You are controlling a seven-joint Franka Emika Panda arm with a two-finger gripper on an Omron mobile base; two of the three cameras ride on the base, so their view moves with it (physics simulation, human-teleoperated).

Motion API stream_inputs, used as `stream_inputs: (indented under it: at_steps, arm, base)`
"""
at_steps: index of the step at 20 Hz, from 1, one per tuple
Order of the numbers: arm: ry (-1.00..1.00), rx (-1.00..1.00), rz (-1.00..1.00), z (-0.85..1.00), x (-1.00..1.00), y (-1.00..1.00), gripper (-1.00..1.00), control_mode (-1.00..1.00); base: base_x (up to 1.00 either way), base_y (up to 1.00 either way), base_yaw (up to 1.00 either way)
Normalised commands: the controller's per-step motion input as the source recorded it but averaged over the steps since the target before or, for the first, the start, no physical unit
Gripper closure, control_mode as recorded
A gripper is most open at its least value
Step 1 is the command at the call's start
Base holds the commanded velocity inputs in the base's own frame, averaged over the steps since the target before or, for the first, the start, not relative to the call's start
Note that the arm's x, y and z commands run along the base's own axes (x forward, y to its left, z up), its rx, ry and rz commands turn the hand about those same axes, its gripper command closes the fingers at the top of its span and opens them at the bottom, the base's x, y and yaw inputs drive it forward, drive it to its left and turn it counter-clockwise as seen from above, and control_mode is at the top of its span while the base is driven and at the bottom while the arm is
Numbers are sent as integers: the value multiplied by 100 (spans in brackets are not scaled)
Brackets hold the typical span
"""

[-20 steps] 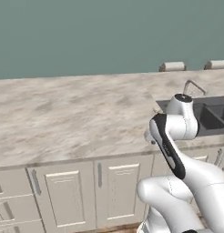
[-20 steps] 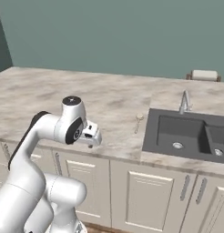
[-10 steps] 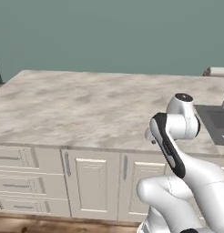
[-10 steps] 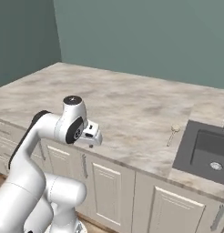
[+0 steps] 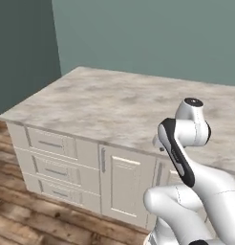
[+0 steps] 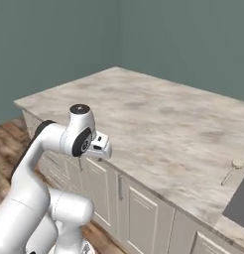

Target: Locate and retrieve the bar soap and dish brush from the cabinet. Place them next to the sink.

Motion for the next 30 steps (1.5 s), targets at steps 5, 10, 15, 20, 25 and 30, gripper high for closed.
stream_inputs:
  at_steps: [5, 10, 15, 20, 25, 30]
  arm:
    - [0, 0, 0, 0, 0, 0, -100, 100]
    - [0, 0, 0, 0, 0, 0, -100, 100]
    - [0, 0, 0, 0, 0, 0, -100, 100]
    - [0, 0, 0, 0, 0, 0, -100, 100]
    - [0, 0, 0, 0, 0, 0, -100, 100]
    - [0, 0, 0, 0, 0, 0, -100, 100]
  base:
    - [0, 7, 49]
    - [14, 1, 49]
    - [17, 0, 50]
    - [20, 1, 49]
    - [18, 12, 46]
    - [0, 4, 49]
